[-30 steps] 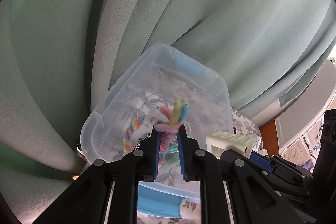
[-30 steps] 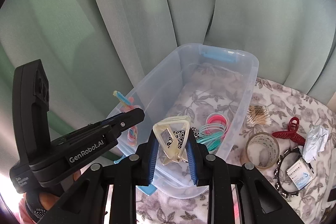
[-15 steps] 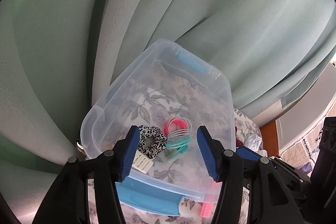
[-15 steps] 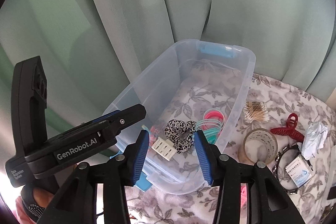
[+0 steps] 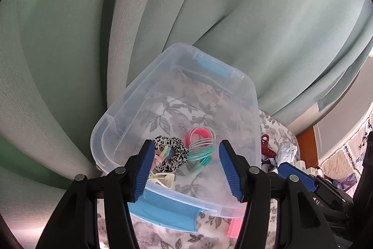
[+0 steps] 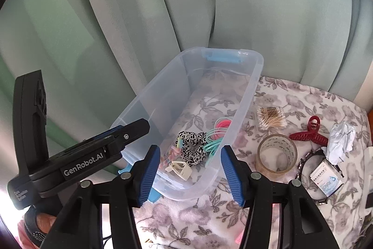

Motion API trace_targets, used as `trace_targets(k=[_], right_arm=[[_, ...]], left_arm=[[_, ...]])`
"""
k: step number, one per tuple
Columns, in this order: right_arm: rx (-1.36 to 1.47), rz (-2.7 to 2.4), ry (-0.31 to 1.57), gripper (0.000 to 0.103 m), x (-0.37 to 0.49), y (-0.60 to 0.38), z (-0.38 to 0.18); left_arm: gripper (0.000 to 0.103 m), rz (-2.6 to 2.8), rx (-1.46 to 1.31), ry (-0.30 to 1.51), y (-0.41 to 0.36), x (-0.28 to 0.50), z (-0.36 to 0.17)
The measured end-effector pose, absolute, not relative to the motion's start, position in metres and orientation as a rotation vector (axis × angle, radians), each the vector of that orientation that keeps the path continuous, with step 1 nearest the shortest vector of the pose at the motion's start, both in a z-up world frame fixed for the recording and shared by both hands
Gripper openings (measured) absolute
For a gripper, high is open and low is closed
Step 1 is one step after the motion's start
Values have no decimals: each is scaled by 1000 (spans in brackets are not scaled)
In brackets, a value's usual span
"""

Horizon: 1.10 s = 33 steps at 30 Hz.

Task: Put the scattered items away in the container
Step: 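Move the left tool back toward the pink hair roller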

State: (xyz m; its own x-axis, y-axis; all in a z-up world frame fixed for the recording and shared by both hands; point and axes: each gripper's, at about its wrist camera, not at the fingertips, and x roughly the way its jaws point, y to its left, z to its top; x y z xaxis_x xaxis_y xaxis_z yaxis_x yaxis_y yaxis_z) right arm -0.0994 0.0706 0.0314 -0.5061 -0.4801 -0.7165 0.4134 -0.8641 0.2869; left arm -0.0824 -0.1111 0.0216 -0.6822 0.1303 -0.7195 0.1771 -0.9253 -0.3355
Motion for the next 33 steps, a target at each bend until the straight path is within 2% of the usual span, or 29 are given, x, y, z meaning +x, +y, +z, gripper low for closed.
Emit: trace_targets(k=[5, 10, 18, 26, 33], right_arm=[[1146, -2382, -157, 60, -91, 89, 33], [1147, -2418, -238, 61, -84, 115, 34], [1115, -2476, -350, 61, -72, 160, 36], [1080, -2561, -484, 61, -54, 221, 33], [1103, -2646, -615, 61, -30, 280, 12]], left_arm=[[59, -2818, 1292, 681, -103, -81, 25], [59, -2837, 1321, 637, -85, -80, 29], [59, -2881, 1300, 327, -30, -73, 40], [59, -2982, 1442, 153, 41, -68, 35], [59, -3002, 1612, 34, 97, -62, 6]])
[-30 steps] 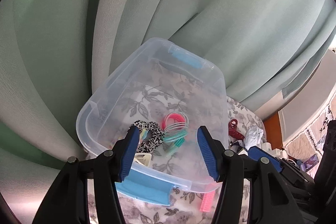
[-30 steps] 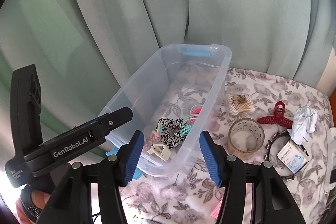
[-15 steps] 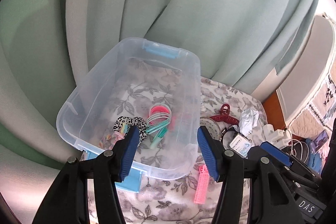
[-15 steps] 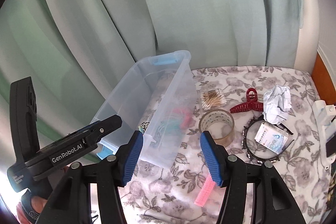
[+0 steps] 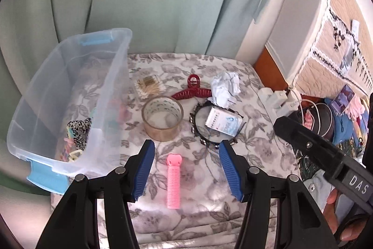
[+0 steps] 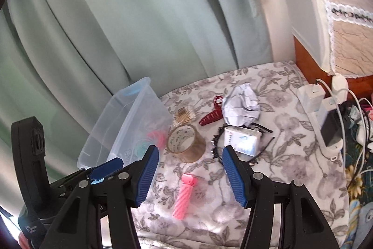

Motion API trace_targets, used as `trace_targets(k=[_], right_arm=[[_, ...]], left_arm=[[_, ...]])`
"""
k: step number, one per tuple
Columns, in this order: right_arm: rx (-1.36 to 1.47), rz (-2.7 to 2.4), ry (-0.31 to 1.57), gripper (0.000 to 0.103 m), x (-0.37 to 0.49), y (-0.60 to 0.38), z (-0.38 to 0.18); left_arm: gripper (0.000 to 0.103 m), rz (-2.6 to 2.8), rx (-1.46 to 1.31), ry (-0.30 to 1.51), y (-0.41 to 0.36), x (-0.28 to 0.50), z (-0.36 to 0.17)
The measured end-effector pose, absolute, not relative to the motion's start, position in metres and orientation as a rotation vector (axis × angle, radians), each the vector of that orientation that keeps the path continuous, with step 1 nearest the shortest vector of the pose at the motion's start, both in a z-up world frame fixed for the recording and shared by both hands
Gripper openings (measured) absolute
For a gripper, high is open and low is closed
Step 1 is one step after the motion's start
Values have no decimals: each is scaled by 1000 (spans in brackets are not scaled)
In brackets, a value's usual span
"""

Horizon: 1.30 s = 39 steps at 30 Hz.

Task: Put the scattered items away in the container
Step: 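Move the left tool back toward the pink hair roller, then grasp the pink hair roller with the left tool and lift it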

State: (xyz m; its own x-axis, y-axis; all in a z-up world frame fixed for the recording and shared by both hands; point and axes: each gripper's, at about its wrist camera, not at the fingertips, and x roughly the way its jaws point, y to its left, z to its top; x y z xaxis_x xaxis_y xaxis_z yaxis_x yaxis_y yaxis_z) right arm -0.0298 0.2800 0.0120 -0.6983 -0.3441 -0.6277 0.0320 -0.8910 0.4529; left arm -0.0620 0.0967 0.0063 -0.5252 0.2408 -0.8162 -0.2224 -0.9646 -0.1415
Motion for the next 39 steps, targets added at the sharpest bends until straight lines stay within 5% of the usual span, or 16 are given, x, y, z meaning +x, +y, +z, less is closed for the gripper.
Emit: trace_targets(k=[14, 26, 39], right_arm=[[1349, -2671, -862, 61, 6, 354, -65], [1444, -2565, -755, 61, -16, 328, -87], [1475, -2542, -646, 61, -78, 323, -97]], left_arm=[[58, 2425, -1716, 67, 106, -60, -87], [56, 2382, -1863, 114, 101, -72, -121], [26, 2330, -1878, 96, 95, -88, -137]])
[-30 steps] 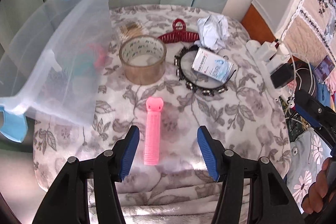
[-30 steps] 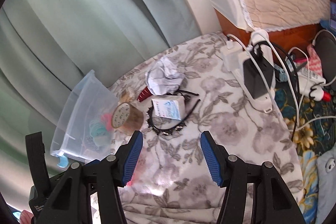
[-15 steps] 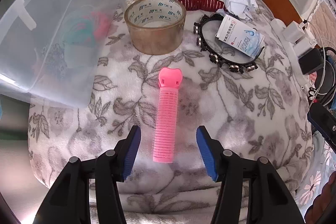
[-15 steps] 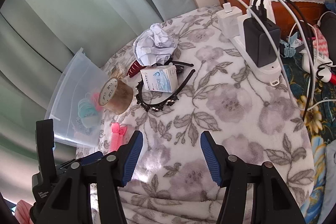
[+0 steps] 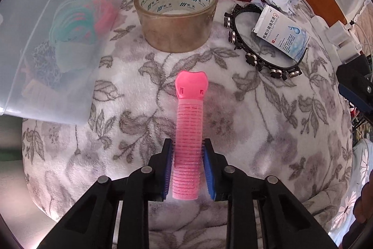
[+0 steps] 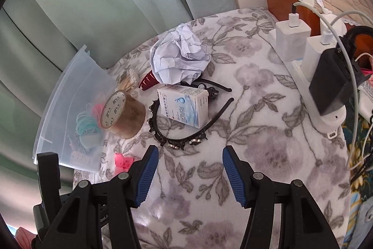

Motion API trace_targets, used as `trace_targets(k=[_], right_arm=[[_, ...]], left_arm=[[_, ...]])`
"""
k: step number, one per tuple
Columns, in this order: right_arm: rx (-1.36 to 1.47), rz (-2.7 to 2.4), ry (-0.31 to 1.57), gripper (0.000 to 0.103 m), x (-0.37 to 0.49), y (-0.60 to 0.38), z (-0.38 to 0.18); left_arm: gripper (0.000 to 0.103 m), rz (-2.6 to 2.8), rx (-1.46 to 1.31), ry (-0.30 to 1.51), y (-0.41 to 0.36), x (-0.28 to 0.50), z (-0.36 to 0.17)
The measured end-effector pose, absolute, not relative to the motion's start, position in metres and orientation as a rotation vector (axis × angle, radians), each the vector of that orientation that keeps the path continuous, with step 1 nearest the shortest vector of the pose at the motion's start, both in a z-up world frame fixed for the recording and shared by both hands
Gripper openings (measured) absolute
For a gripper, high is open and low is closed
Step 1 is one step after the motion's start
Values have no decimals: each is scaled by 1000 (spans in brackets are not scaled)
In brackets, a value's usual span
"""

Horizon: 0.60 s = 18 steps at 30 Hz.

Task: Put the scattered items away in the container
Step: 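Grasp the pink hair roller with the left tool and lift it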

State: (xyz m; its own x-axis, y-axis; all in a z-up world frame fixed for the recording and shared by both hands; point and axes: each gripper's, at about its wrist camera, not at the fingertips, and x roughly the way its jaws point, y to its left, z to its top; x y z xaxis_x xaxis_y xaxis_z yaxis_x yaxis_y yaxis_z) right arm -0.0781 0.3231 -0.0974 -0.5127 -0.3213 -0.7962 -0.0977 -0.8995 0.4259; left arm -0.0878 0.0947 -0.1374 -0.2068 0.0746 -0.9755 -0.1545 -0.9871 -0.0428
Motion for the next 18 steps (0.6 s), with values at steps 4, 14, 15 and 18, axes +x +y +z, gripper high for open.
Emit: trace_targets(k=[4, 14, 15, 18], right_arm=[[1488, -2535, -643, 61, -97, 322, -104], [1540, -2516, -579, 61, -131, 314, -125], [1546, -2516, -576, 61, -134, 314, -127], [1563, -2515, -571, 61, -144, 314, -133]], left_arm=[[25, 2326, -1865, 86, 92, -93, -137], [25, 2303, -1888, 0, 81, -111, -139], [25, 2301, -1887, -1, 81, -112, -138], [25, 2298, -1883, -8, 80, -116, -139]])
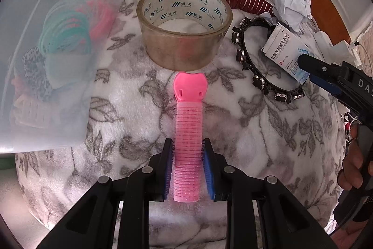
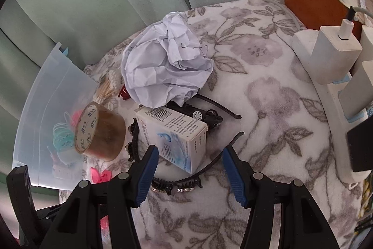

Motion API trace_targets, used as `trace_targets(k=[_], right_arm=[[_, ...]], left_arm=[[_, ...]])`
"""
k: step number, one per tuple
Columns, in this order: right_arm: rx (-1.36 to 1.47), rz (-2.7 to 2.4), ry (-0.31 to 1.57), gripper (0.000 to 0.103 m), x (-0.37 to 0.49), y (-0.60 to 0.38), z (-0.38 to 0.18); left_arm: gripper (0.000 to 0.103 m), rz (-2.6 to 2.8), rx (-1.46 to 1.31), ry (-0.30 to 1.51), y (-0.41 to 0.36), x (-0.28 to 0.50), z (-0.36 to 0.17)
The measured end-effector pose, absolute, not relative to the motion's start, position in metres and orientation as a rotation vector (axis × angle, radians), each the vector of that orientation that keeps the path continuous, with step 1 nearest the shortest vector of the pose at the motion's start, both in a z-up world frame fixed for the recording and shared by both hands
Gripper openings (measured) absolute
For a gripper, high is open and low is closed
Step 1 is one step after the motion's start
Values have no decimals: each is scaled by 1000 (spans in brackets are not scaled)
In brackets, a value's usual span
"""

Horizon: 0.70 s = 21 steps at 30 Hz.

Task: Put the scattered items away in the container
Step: 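Grasp the pink hair roller with the left tool and lift it, then grasp the white medicine box with the right tool while the left holds the roller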

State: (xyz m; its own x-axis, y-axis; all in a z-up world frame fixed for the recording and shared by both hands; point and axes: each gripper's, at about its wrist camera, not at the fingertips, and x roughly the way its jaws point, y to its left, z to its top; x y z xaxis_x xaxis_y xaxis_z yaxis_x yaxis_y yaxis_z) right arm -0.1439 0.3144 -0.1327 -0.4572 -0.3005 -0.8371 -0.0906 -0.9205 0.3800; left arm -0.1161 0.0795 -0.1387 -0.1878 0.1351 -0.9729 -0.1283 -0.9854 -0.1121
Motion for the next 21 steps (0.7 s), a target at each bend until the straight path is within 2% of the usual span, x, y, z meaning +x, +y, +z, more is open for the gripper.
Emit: trace_targets(k=[11, 16, 21], right_arm=[[1527, -2463, -636, 64, -142, 304, -121], [1467, -2475, -563, 64, -140, 290, -110], [1522, -2477, -623, 64, -144, 303, -124]], left_arm=[[25, 2282, -1890, -62, 71, -125, -140], [25, 2283, -1890, -81, 64, -130, -140], [25, 2280, -1889, -87, 63, -131, -141]])
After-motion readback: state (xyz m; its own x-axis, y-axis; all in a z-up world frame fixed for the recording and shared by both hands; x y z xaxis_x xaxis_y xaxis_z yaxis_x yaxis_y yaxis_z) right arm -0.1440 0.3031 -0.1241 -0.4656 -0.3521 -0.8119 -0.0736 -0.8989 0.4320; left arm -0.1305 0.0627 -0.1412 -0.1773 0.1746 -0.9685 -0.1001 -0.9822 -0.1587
